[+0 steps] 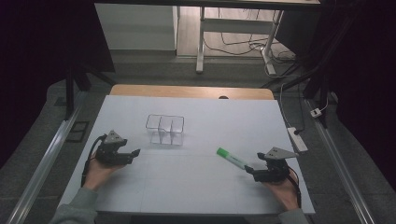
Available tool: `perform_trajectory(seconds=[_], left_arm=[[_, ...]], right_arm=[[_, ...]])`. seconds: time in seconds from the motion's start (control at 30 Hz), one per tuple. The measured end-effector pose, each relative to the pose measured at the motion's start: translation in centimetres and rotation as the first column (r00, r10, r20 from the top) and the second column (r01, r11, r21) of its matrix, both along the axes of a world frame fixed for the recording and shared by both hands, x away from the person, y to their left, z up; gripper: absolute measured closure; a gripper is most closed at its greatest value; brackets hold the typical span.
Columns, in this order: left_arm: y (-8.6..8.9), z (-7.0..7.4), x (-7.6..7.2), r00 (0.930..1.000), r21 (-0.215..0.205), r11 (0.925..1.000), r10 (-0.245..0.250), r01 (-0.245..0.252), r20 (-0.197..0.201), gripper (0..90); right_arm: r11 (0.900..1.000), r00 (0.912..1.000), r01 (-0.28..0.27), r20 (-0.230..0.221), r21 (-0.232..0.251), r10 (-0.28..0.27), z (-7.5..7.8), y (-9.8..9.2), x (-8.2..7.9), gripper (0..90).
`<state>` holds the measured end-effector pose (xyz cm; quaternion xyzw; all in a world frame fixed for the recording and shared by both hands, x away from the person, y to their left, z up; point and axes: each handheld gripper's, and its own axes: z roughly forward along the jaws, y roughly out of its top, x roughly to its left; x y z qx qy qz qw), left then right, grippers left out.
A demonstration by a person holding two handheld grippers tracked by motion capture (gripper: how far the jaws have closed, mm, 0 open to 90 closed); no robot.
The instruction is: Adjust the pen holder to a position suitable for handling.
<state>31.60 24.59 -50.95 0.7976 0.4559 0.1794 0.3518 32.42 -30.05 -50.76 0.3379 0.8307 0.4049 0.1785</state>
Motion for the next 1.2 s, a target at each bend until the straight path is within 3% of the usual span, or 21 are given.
perform_trajectory(seconds=[0.43,0.7,1.07,1.2], left_arm=[[-0.2,-0.2,3.6,0.9998,0.007,0.9998,0.019,-0.019,-0.008,33.8],[-0.4,-0.3,4.9,0.9997,0.011,0.9997,0.023,-0.023,-0.004,38.0],[-0.9,-0.5,7.1,0.9993,-0.016,0.9992,0.037,-0.037,-0.001,53.6],[-1.2,-0.8,7.3,0.9996,-0.003,0.9997,0.025,-0.025,-0.010,60.4]], right_arm=[[1.000,1.0000,0.000,-0.006,-0.004,0.000,-0.1,0.1,0.0,21.3],[1.000,1.0000,0.005,-0.005,-0.005,-0.005,-0.1,0.0,0.0,21.5],[1.000,0.9999,0.010,-0.004,-0.005,-0.010,-0.2,0.0,0.0,21.7],[1.000,0.9999,0.010,-0.005,-0.007,-0.010,-0.2,0.0,0.0,21.8]])
